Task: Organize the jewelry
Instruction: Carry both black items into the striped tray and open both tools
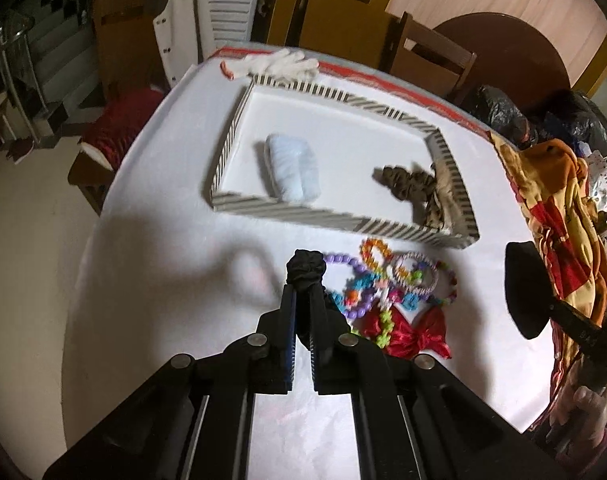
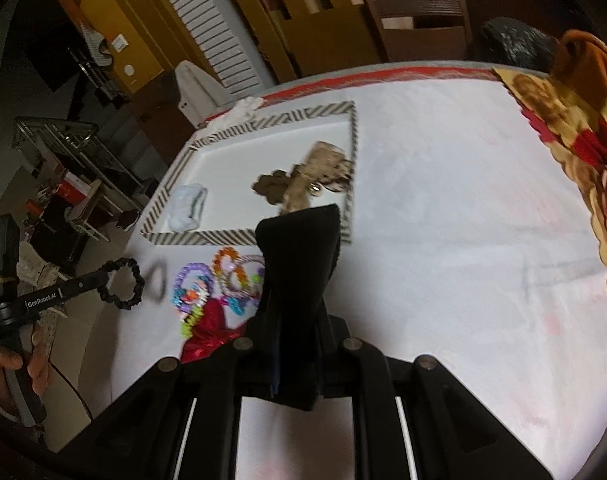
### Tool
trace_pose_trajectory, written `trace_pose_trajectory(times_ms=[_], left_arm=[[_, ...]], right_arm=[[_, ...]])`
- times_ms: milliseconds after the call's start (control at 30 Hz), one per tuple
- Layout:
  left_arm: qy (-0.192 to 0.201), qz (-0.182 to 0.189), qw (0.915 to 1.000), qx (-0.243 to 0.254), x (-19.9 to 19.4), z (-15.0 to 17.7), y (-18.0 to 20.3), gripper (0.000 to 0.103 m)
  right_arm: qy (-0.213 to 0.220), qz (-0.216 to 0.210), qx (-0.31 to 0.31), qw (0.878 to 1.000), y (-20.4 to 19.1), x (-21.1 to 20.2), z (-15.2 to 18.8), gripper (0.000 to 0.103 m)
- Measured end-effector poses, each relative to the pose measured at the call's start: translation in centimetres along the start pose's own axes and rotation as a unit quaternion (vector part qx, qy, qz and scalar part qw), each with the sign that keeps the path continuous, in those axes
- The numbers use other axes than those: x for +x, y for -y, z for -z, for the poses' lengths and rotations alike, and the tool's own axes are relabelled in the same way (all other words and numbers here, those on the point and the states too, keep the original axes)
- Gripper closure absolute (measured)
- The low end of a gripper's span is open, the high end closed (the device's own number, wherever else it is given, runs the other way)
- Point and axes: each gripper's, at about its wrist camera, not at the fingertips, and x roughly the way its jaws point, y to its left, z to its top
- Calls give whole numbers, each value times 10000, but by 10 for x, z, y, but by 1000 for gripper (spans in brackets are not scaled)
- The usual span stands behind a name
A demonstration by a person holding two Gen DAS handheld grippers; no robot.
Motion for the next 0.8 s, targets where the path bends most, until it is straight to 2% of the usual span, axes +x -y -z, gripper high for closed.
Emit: trace_pose_trajectory(times_ms=[367,567,800], left_arm=[[378,-58,9992,120,-2,-58,7,103],[368,-68,9992,142,19,-97,6,103],[288,-20,9995,143,53,-139,-2,103]], right_arm=[[-73,-207,-374,9991,-36,32,-41,90],[-142,-247,-424,9987,-47,60,-68,90],[-283,-427,-182,9985,-54,100,-94,90]])
